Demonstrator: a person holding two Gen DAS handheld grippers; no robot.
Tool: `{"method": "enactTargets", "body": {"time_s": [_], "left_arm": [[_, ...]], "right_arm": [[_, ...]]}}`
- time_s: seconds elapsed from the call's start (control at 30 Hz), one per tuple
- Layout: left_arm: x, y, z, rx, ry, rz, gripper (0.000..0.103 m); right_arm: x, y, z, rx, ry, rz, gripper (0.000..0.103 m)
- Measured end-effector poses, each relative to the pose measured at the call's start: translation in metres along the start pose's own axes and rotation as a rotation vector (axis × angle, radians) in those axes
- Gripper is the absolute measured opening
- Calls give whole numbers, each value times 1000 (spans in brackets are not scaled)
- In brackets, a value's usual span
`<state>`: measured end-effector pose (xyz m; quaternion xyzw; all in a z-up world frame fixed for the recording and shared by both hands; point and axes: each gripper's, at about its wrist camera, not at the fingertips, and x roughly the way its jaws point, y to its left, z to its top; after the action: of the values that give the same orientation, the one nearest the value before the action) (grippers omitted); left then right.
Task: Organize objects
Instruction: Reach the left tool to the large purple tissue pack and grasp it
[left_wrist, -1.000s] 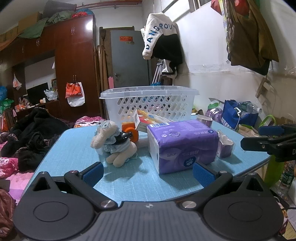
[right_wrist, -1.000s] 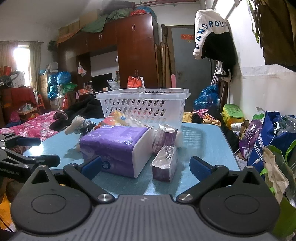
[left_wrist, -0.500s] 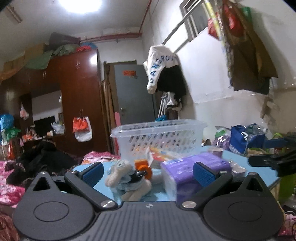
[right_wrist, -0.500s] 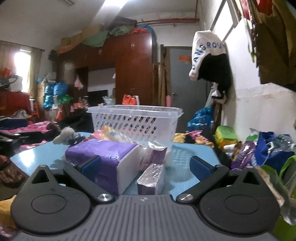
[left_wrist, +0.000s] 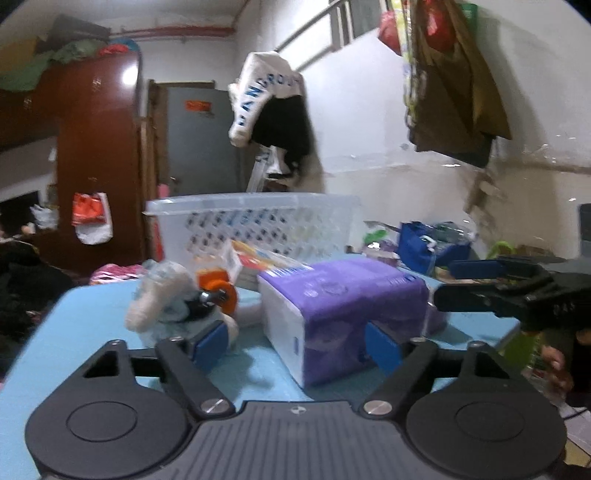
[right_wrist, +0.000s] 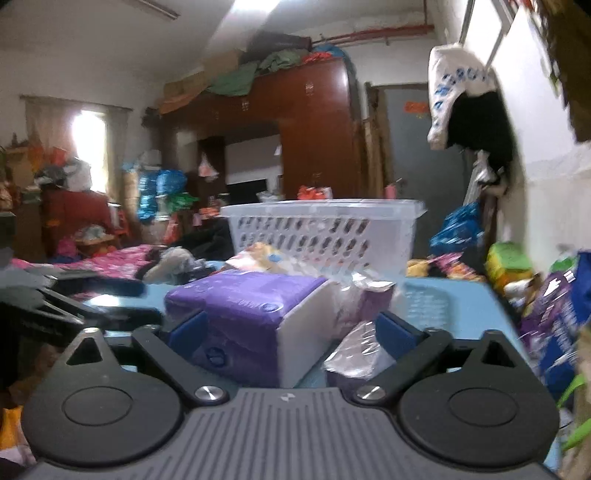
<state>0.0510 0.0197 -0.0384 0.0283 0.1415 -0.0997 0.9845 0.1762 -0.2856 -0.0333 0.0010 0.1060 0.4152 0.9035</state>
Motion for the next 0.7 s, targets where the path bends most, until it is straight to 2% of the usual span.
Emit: {"method": "enactTargets", "body": {"time_s": [0.1,0.2,0.3,0.37,0.43,0.5,0.6,0.7], "left_arm": [[2,-1,-2,13,-9,-49,84],[3,-3,-3,20,-35,-60,84],[9,-3,-4,23,-30,-78,84],[13,-1,-5,27,-27,-78,84],[16,5,-6,17,-28,-93,84],[19,13,-7,-14,-27,-117,83],[22,17,-8,-29,-27,-152,79],[27,13,-10,-5,-14,-178,67]], "right_arm": [[-1,2,1,-6,-6,4,96],[0,7,1,-41,-5,25,94],[8,7,-1,-62,24,44,85],[10,3,-3,-50,39,68,71],[11,-2,-5,-33,50,97,63],[10,-6,-7,-25,55,111,61],[10,-7,-7,-37,58,113,59],[13,-8,-9,-48,69,122,57]]}}
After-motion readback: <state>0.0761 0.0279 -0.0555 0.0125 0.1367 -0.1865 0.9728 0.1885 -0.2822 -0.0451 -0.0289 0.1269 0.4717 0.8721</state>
